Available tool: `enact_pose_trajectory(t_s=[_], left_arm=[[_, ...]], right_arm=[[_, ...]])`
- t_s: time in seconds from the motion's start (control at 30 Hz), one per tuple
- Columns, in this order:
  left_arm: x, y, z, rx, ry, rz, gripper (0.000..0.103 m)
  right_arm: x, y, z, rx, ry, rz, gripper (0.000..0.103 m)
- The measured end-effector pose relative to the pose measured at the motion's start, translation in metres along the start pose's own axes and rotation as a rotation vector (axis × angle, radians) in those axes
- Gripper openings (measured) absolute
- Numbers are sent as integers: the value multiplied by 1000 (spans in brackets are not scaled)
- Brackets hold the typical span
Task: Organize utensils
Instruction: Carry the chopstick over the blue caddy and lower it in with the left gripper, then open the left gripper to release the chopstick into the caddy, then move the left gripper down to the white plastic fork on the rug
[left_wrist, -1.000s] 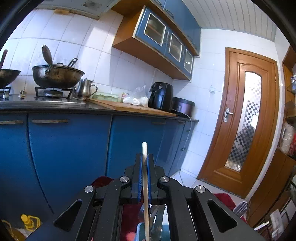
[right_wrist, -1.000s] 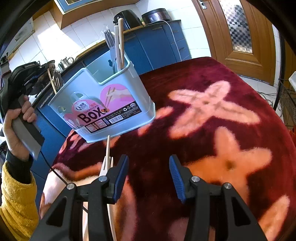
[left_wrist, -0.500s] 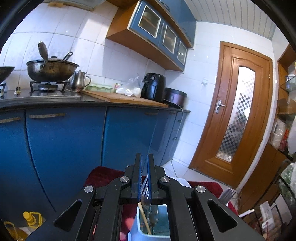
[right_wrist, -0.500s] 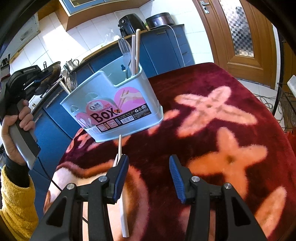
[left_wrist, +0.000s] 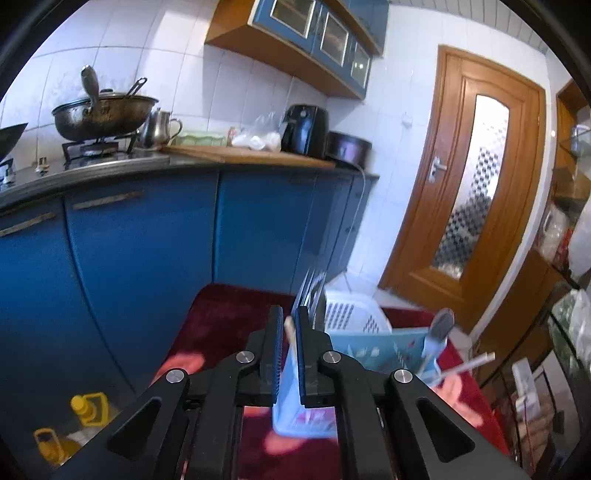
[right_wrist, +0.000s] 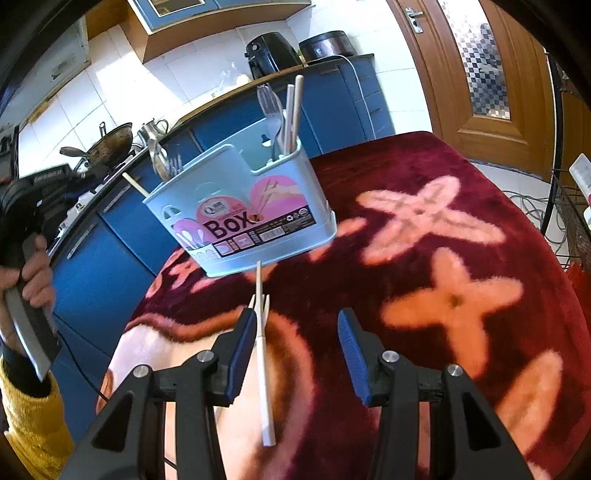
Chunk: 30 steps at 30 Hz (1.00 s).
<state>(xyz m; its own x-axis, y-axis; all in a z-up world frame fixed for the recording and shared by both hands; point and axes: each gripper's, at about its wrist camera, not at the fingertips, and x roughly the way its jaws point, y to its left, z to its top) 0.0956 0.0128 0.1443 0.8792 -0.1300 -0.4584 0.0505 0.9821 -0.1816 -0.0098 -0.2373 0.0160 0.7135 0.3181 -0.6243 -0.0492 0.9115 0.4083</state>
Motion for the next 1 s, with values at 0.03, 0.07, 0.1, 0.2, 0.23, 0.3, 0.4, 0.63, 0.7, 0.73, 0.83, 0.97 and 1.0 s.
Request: enact_pose_trajectory(t_s=[0.03, 0.07, 0.1, 0.2, 0.23, 0.3, 0.4, 0.63, 0.7, 0.73, 0.83, 0.97, 1.0], left_arm=[[-4, 1, -4, 7, 14, 6, 12], [-8, 1, -8, 13, 27, 13, 16], [-12, 2, -13, 16, 40, 18, 18], [-21, 4, -26, 24, 75, 23, 29], [-25, 4, -32, 28, 93, 26, 30], [-29, 3, -40, 42, 127, 33, 31], [-38, -1, -56, 69, 166, 31, 32], [-47, -11, -88, 118, 247, -1, 34], [-47, -14, -96, 119, 271, -14, 34], [-47, -16, -102, 117, 287, -23, 34], [-44, -22, -115, 117, 320, -41, 35], [-36, -32, -130, 128, 365, -56, 35], [-33, -34, -132, 129, 376, -60, 35]], right_arm=[[-3, 2, -1, -4, -3, 0, 49], [-5, 3, -3, -8, -5, 0, 49], [-8, 5, -4, -12, -8, 0, 49], [-15, 9, -7, -21, -18, 3, 49], [-18, 11, -8, -24, -21, 3, 49], [-23, 13, -11, -31, -27, 4, 50], [-29, 16, -13, -44, -34, 1, 51], [-38, 19, -20, -59, -38, -4, 52], [-38, 19, -20, -61, -40, -3, 52], [-39, 19, -21, -63, -42, -3, 52], [-43, 18, -24, -72, -49, -11, 53], [-44, 12, -27, -72, -48, -17, 53], [-44, 10, -27, -72, -47, -20, 54]])
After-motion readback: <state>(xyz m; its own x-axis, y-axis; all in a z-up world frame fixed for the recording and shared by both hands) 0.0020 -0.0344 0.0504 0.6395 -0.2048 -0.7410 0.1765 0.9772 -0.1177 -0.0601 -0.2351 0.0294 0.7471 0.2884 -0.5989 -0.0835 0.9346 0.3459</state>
